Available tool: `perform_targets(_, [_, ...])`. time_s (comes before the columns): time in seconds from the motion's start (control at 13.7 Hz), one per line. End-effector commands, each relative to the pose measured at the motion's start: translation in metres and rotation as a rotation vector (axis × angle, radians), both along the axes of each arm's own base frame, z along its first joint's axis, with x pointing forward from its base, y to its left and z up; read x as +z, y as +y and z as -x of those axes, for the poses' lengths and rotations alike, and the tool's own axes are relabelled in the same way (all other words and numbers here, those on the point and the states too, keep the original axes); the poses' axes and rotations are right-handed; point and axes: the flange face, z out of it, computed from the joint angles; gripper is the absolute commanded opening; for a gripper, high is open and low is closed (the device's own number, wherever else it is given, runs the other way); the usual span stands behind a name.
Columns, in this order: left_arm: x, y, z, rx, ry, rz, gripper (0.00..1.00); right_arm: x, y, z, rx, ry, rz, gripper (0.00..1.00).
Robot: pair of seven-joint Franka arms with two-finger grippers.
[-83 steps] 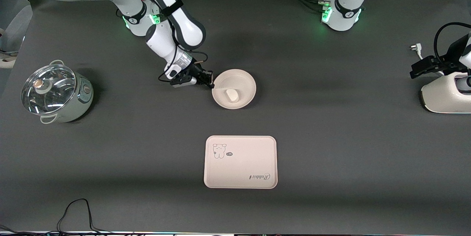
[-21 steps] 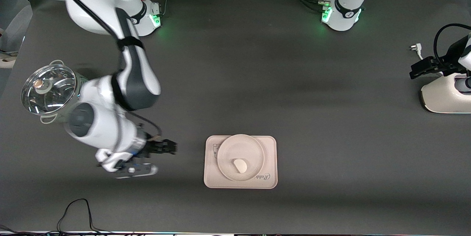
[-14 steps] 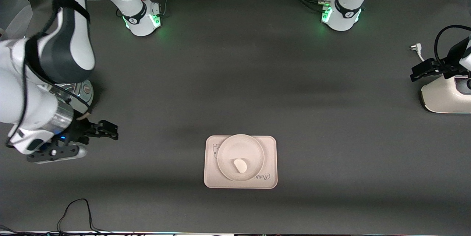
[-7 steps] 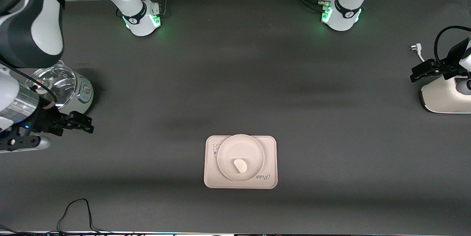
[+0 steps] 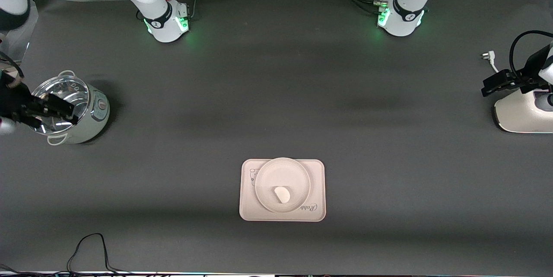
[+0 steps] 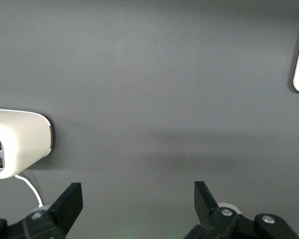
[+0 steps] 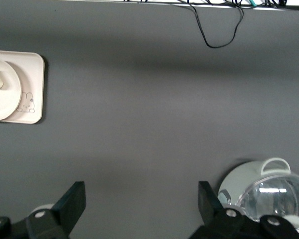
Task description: Place bun in plate and plate on tray
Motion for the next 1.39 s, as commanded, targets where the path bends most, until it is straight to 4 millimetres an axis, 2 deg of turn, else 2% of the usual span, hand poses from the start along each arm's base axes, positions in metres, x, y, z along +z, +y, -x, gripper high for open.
perform_targets(0.0, [0.007, -0.001, -0.004, -0.018, -0.011, -0.009, 1.00, -0.004, -0.006, 0.019, -0.030, 0.012, 0.020, 1.00])
perform_targets(0.15, [0.008, -0.001, -0.004, -0.017, -0.009, -0.011, 1.00, -0.002, -0.003, 0.021, -0.061, 0.015, 0.015, 1.00])
perform_targets(0.36, [0.009, -0.002, -0.004, -0.015, -0.009, -0.009, 1.00, -0.021, 0.001, 0.022, -0.078, 0.047, -0.001, 1.00])
perform_targets(0.8, [0.009, -0.001, -0.004, -0.009, -0.009, -0.009, 1.00, -0.039, 0.003, 0.024, -0.074, 0.084, 0.000, 1.00])
perform_targets(1.31, [0.005, -0.001, -0.005, -0.009, -0.003, -0.010, 1.00, -0.040, 0.003, 0.023, -0.063, 0.086, 0.001, 1.00])
